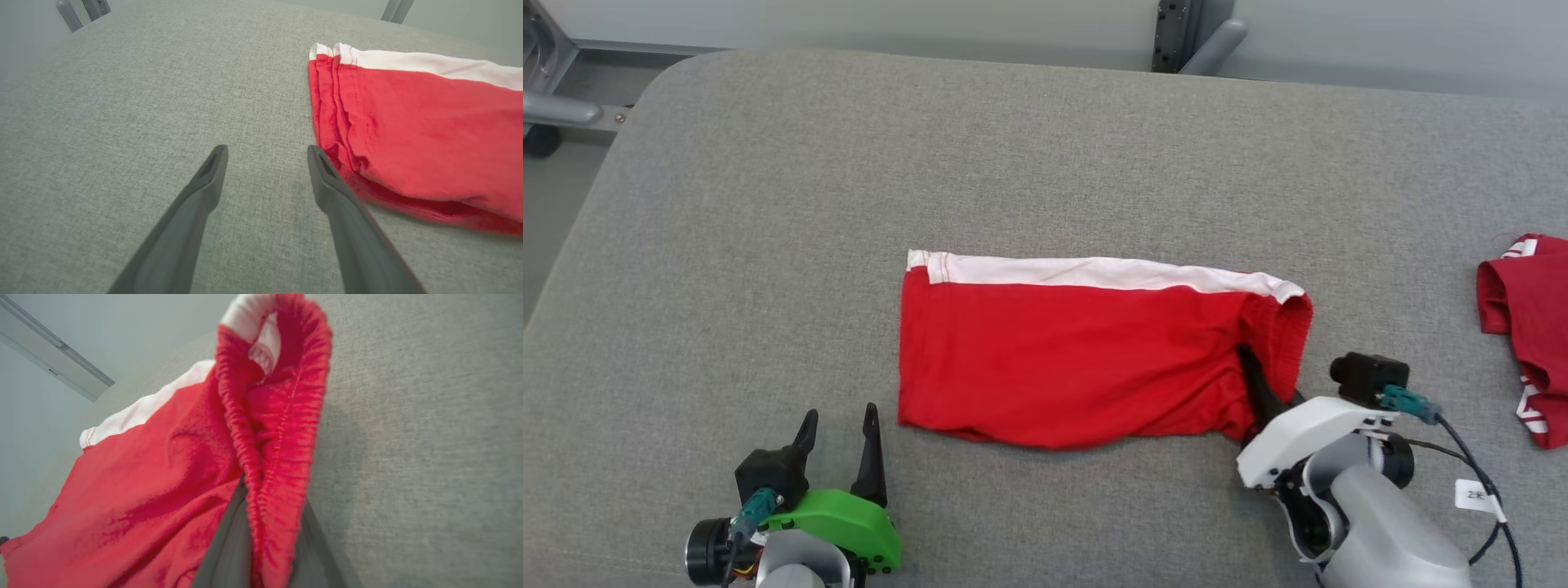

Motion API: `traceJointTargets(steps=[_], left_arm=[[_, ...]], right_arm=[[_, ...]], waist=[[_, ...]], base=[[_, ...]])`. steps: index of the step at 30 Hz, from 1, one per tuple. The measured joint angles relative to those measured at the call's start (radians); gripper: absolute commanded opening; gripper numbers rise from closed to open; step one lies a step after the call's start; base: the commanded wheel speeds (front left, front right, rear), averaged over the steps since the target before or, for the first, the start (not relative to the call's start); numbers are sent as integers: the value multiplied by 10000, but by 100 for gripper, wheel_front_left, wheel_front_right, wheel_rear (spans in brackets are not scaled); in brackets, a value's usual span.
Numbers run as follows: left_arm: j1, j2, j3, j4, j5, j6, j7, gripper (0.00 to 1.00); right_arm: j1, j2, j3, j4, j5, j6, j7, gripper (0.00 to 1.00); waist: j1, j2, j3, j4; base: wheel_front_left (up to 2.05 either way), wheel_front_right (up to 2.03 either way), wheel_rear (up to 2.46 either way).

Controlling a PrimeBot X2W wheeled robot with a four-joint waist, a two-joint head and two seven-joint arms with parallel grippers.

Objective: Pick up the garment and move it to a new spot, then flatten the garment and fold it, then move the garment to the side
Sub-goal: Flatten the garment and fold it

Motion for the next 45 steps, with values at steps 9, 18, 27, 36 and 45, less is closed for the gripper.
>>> traceJointTargets(steps=[9,18,27,36,45], left_arm=[[224,0,-100,40,-102,-2,2,100],[222,-8,-560,81,-376,10,0,100],[103,-6,-1337,38,-802,142,2,100],[128,0,-1772,-50,-1062,314,0,100],[337,8,-1185,-479,-1081,552,0,100]], right_arm=[[438,-993,-173,-752,1300,-2,50,0],[452,-1837,1914,-3810,3484,-8,1590,0],[-253,-1400,3315,-4077,4130,-8,2692,0],[-1421,-844,3559,-1810,3377,-8,1962,100],[-1894,-546,3776,-1043,3058,-8,736,100]], waist=[[0,0,-185,-446],[0,0,-273,-764],[0,0,-240,147],[0,0,-152,1662],[0,0,-72,2454]], base=[[0,0,0],[0,0,0],[0,0,0],[0,0,0],[0,0,0]])
